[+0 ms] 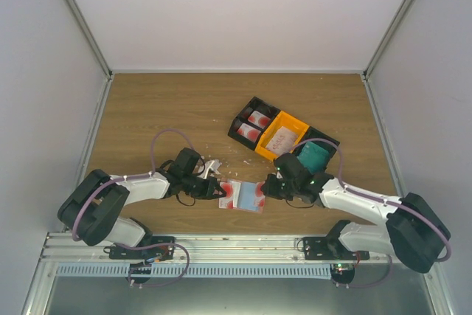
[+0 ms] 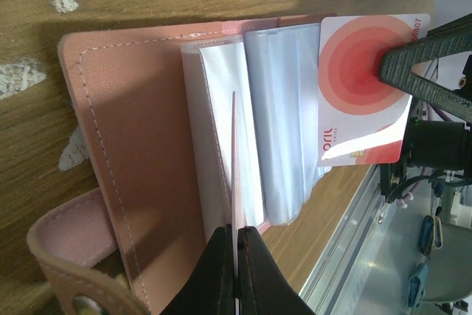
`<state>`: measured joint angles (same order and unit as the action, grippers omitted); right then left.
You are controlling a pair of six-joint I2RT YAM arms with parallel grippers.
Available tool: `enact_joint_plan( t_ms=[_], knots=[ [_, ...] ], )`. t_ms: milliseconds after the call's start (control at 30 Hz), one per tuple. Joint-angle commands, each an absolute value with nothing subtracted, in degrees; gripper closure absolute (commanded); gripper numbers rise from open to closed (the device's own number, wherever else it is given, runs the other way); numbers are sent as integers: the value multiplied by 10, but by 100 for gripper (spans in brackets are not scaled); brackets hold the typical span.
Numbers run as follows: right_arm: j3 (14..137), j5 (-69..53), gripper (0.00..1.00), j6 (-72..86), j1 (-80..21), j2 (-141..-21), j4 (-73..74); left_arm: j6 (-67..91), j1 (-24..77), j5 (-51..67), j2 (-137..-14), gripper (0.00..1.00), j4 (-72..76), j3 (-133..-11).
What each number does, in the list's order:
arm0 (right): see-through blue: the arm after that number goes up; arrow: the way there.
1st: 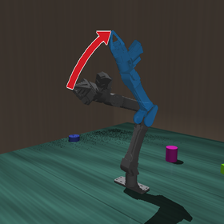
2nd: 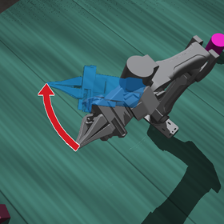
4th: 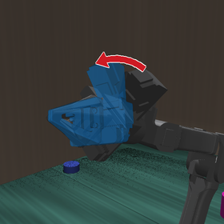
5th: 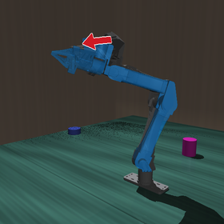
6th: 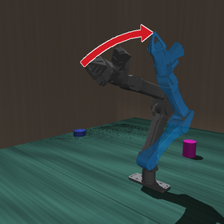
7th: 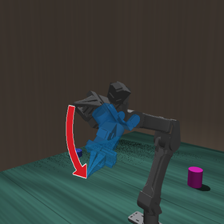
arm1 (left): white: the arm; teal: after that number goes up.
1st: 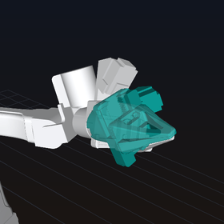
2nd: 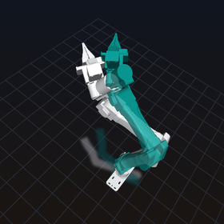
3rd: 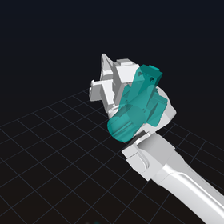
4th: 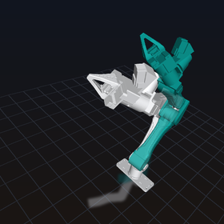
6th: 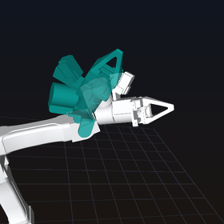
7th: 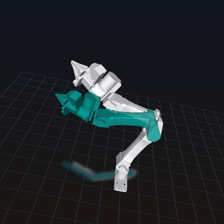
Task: Put the credit cards into the card holder
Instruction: Insert the credit card into the card holder.
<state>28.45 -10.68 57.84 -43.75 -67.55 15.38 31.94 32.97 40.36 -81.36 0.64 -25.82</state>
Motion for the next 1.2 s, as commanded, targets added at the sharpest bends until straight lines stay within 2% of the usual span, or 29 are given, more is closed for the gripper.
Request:
enact_joint_plan(
  t_ms=[0, 500, 1167],
  knots=[
    [272, -120, 100, 594, -430, -695, 106, 315, 333, 386, -803, 100, 7, -253],
    [276, -202, 99, 599, -429, -736, -36, 315, 333, 376, -789, 100, 4, -251],
    [324, -239, 100, 574, -431, -827, -80, 316, 333, 335, -717, 100, -56, -259]
  ],
)
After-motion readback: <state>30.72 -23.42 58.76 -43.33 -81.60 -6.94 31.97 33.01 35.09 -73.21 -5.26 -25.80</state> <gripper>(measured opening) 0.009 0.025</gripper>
